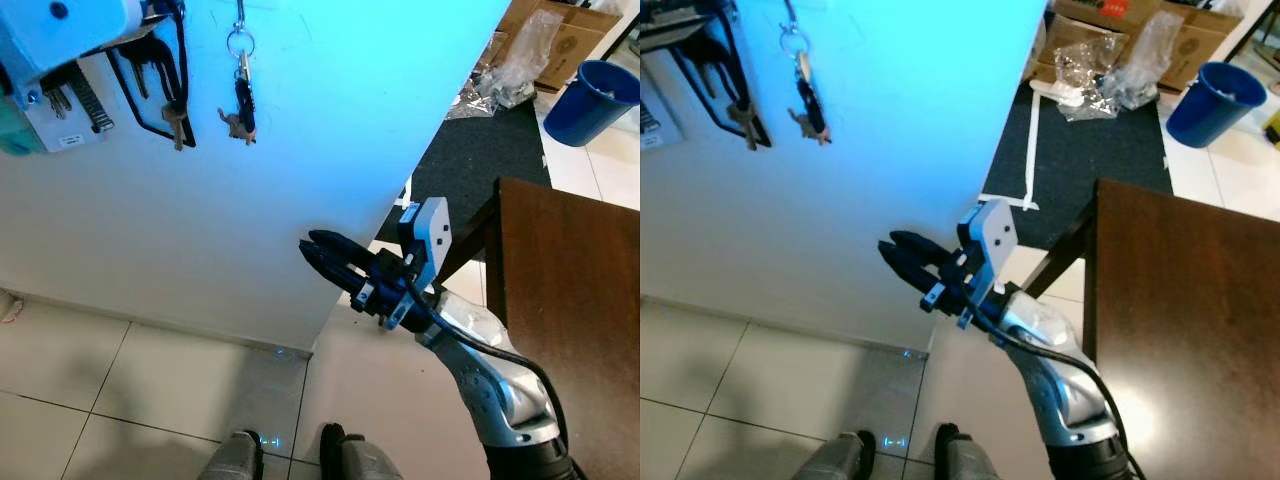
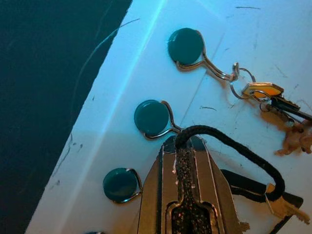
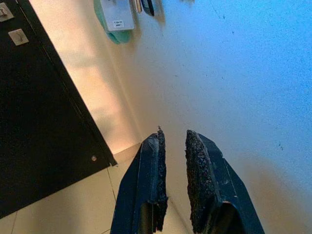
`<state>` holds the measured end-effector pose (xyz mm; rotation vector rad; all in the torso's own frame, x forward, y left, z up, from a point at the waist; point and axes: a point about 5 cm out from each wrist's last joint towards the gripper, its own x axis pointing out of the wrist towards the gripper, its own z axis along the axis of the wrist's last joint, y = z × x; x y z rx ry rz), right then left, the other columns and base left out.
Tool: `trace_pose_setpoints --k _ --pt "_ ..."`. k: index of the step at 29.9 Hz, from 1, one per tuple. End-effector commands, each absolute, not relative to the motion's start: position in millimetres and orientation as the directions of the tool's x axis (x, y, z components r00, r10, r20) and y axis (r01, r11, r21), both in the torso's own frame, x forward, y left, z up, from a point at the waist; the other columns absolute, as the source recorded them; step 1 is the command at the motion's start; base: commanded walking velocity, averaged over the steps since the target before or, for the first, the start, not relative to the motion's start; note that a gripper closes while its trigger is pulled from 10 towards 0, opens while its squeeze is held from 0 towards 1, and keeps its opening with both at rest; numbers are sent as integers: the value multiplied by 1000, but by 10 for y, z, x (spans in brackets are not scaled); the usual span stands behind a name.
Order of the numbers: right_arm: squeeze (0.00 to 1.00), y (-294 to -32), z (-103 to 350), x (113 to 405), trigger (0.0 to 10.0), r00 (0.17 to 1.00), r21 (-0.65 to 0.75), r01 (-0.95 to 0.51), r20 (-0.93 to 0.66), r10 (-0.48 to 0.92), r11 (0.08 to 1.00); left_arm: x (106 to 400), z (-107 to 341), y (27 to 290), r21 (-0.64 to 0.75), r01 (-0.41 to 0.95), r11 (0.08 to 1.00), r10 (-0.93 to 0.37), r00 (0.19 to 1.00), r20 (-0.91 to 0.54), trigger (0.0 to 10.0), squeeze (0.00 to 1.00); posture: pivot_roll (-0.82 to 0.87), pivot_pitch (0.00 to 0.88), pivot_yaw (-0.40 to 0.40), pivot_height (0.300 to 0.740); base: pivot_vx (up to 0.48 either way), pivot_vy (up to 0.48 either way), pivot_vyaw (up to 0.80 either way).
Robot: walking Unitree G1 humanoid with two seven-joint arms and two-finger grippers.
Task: Hang keys on a hook
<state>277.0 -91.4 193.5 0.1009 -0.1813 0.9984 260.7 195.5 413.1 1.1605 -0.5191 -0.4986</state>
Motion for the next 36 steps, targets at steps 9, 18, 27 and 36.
trace_pose_setpoints --k 9,18,27,36 --pt "0 -902 1897 2731 10000 531 7 -842 183 828 539 2673 4099 1913 974 178 140 -663 748 -41 10000 1000 121 217 18 740 0 0 0" --pt "0 -893 1893 2734 10000 533 9 -841 185 826 541 2686 4181 1961 986 128 104 -647 761 -31 10000 1000 123 218 18 740 0 0 0" --pt "0 -892 1887 2741 10000 535 9 -840 183 825 543 2675 4295 2034 990 78 114 -634 773 12 10000 4 125 218 17 740 0 0 0" --pt "0 -892 1887 2754 10000 546 8 -832 187 817 555 2626 4259 2046 949 97 299 -668 731 136 10000 0 126 216 19 740 0 0 0"
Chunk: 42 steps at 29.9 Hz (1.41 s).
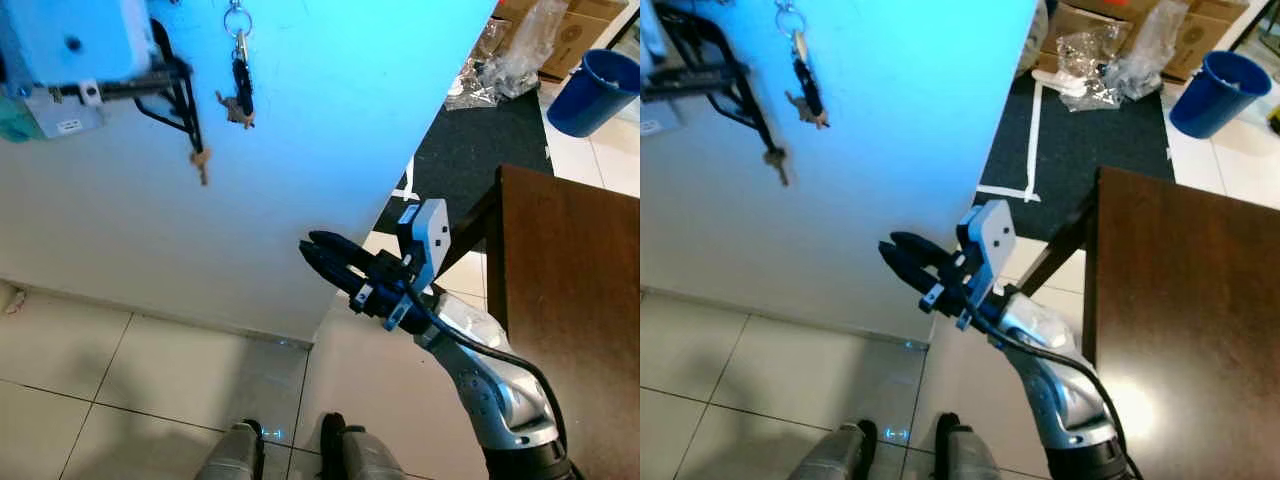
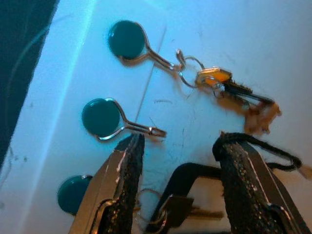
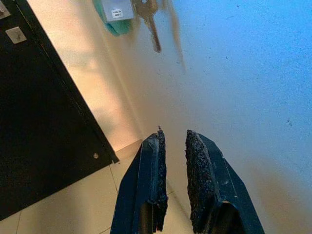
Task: Hang keys on a hook
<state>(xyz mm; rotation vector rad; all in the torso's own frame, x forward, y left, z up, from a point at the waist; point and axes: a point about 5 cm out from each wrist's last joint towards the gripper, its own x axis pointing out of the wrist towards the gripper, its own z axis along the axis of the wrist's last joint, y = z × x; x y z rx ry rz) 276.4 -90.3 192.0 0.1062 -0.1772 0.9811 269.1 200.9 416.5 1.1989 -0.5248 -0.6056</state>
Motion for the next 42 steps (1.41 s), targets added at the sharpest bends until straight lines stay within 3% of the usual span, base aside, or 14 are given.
trace_pose_setpoints --k 1,2,3,4,9,15,22,25,26,32,42 --pt "0 -897 1888 2758 10000 551 9 -829 189 813 560 2632 4204 2066 926 93 366 -651 736 184 7922 0 124 216 16 740 0 0 0" --pt "0 -902 1888 2763 10000 555 8 -826 188 810 564 2633 4143 2087 905 94 415 -634 743 214 5686 0 124 216 16 740 0 0 0" --pt "0 -902 1888 2763 10000 555 8 -826 188 810 564 2633 4143 2087 905 94 415 -634 743 214 5686 0 124 216 16 740 0 0 0" --pt "0 -906 1887 2765 10000 558 8 -824 188 809 566 2632 4093 2103 888 100 449 -622 748 230 157 0 124 216 16 740 0 0 0" --pt "0 -925 1888 2775 10000 560 5 -823 183 808 568 2603 3928 2104 874 146 463 -624 754 204 0 0 121 218 0 740 0 0 0" --pt "0 -912 1890 2792 10000 551 0 -829 179 815 560 2483 3865 2069 890 237 389 -684 721 108 0 0 126 213 -6 740 0 0 0" --pt "0 -901 1878 2792 10000 553 1 -827 180 814 562 2408 3986 2144 901 190 390 -663 737 132 0 0 126 203 2 740 0 0 0" --pt "0 -897 1872 2791 10000 553 2 -827 180 814 562 2389 4107 2168 883 156 442 -648 737 194 0 0 127 199 4 740 0 0 0" --pt "0 -895 1869 2792 10000 553 2 -827 180 814 562 2379 4157 2176 872 148 467 -644 733 220 10000 0 128 198 5 740 0 0 0" --pt "0 -885 1864 2799 10000 551 -1 -828 179 815 561 2335 4318 2167 832 134 538 -649 696 307 10000 0 127 193 6 740 0 0 0" --pt "0 -880 1859 2812 10000 552 -5 -827 178 814 562 2404 4375 2047 819 130 559 -668 656 351 10000 0 127 190 7 740 0 0 0"
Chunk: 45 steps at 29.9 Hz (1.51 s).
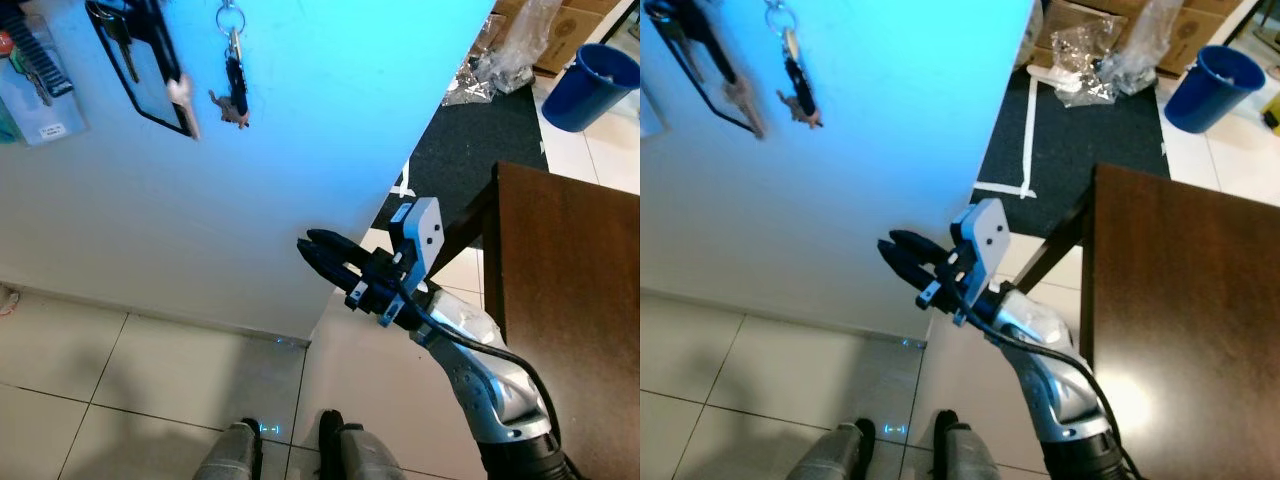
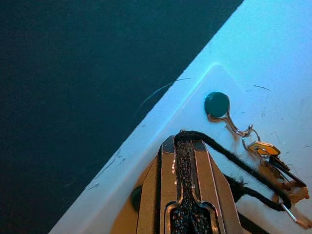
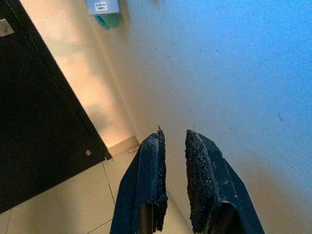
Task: Hang keys on a hook
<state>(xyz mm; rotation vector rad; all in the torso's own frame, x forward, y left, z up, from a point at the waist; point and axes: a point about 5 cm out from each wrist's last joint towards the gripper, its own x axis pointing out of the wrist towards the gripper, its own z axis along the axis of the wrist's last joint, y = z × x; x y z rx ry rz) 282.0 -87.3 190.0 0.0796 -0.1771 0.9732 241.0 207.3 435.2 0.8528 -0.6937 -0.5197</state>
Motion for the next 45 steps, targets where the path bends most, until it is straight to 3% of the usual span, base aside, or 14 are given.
trace_pose_setpoints --k 1,32,45 --pt "0 -878 1860 2812 10000 553 -5 -827 179 814 563 2421 4367 2026 816 139 561 -672 652 351 10000 0 125 192 10 740 0 0 0" --pt "0 -893 1843 2796 10000 562 -1 -821 175 809 571 2644 3972 1928 772 251 584 -670 687 283 10000 0 119 213 10 740 0 0 0" --pt "0 -895 1832 2800 10000 566 1 -818 174 806 575 2414 4138 2123 785 208 583 -654 693 302 10000 0 130 212 11 740 0 0 0"
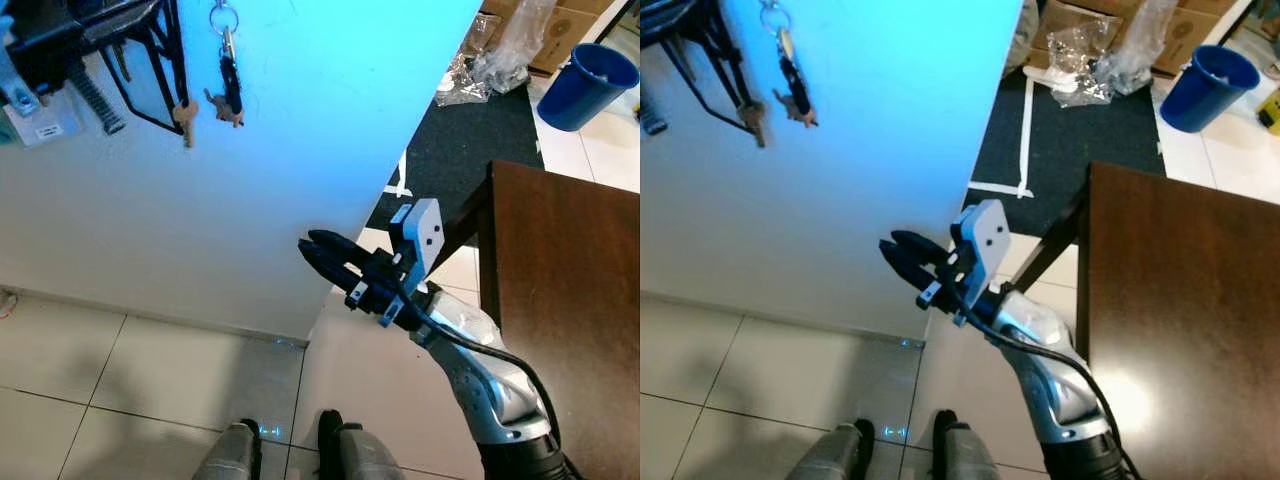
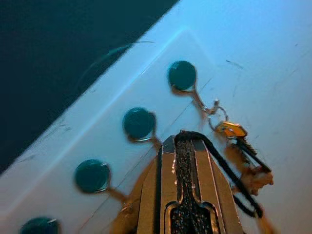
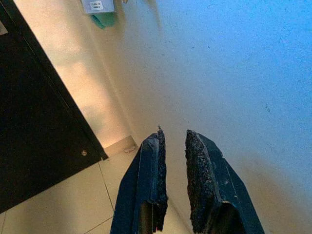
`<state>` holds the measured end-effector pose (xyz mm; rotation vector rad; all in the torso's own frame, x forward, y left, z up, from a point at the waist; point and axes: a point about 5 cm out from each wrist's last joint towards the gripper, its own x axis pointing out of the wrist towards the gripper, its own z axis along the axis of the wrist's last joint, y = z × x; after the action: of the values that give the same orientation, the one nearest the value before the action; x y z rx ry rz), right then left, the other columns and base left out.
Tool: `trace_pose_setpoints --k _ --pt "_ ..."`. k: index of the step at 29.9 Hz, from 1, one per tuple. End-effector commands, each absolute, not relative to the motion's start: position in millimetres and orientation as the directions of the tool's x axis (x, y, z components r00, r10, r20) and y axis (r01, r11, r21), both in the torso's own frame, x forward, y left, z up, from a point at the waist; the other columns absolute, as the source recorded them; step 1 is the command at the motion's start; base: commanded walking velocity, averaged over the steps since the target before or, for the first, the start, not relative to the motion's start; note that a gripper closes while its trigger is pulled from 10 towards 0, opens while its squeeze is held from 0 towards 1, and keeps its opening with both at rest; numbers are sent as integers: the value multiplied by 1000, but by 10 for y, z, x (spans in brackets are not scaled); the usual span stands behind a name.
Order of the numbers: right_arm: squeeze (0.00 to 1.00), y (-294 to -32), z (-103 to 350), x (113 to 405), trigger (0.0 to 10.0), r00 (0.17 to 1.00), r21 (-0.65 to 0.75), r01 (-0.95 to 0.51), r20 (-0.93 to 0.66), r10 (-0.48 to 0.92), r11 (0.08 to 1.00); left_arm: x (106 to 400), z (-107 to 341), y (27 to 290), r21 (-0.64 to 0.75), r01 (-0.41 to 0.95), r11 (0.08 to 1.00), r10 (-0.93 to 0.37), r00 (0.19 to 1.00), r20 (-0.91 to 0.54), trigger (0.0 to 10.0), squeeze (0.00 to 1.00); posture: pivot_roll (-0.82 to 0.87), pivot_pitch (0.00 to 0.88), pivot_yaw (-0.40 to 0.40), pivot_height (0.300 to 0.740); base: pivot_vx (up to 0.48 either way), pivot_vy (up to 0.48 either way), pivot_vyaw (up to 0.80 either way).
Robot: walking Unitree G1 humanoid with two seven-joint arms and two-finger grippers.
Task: Hang keys on a hook
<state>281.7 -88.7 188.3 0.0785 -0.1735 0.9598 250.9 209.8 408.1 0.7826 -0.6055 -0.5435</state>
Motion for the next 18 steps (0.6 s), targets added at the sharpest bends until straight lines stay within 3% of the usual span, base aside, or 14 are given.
trace_pose_setpoints --k 1,9,18 --pt "0 -895 1832 2800 10000 566 1 -818 174 806 575 2414 4138 2123 785 208 583 -654 693 302 10000 0 130 212 11 740 0 0 0" --pt "0 -883 1830 2809 10000 562 1 -821 174 809 571 2412 4128 2146 778 199 596 -641 702 311 10000 0 129 211 9 740 0 0 0" --pt "0 -892 1834 2808 10000 568 -1 -817 174 805 577 2598 4097 2138 755 134 642 -569 743 352 10000 0 120 211 14 740 0 0 0"
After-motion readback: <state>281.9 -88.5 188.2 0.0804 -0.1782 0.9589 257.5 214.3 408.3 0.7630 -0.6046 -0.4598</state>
